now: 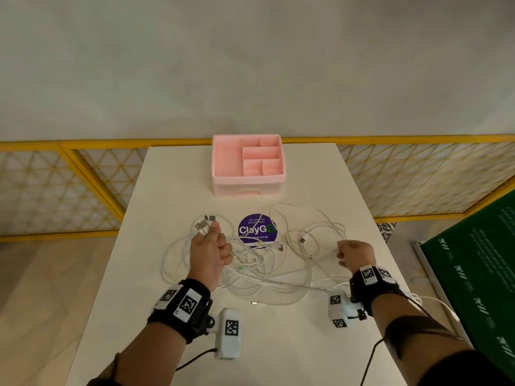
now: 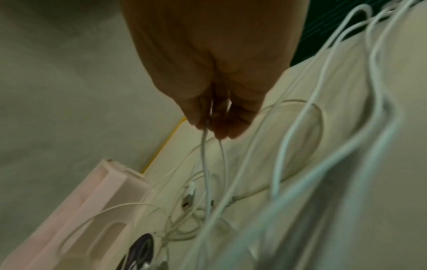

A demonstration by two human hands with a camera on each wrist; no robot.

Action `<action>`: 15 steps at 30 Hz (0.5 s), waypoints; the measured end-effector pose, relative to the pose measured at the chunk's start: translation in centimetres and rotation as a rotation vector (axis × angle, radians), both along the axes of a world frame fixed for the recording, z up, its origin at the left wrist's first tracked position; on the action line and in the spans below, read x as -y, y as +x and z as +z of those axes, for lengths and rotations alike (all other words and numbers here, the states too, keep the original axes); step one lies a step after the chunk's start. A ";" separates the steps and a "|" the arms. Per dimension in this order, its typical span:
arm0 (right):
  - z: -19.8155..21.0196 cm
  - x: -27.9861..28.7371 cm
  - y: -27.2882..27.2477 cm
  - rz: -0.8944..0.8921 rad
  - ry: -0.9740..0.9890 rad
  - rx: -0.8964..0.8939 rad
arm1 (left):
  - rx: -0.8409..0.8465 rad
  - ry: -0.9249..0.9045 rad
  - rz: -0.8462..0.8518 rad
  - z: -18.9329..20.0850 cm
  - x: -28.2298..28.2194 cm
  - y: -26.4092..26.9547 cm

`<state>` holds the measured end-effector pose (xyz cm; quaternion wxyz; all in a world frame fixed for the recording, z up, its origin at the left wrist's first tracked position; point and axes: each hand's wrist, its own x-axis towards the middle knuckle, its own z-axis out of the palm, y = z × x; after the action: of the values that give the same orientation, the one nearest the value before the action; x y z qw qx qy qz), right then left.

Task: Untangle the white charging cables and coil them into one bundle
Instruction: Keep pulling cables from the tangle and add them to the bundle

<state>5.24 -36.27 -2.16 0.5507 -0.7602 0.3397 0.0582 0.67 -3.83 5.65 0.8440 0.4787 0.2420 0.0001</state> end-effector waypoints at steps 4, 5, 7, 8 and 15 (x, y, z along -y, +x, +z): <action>4.7 -2.2 1.2 -0.014 0.021 0.396 | 0.006 0.001 0.004 0.1 -0.4 0.2; 6.1 -2.8 1.6 -0.011 0.095 0.485 | 0.004 -0.003 0.000 0.1 -0.5 0.2; 9.5 -4.4 2.3 0.032 0.234 0.605 | 0.004 -0.013 -0.009 0.2 -0.3 0.3; 11.2 -5.2 2.6 0.066 0.296 0.636 | 0.006 -0.015 -0.017 0.3 -0.2 0.3; 19.6 -11.1 1.8 0.387 0.619 0.673 | 0.048 -0.073 -0.099 2.1 0.3 -0.1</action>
<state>7.05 -25.15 17.48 0.8088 -0.5868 -0.0376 0.0091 0.55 -4.14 7.77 0.8654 0.4590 0.1975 -0.0388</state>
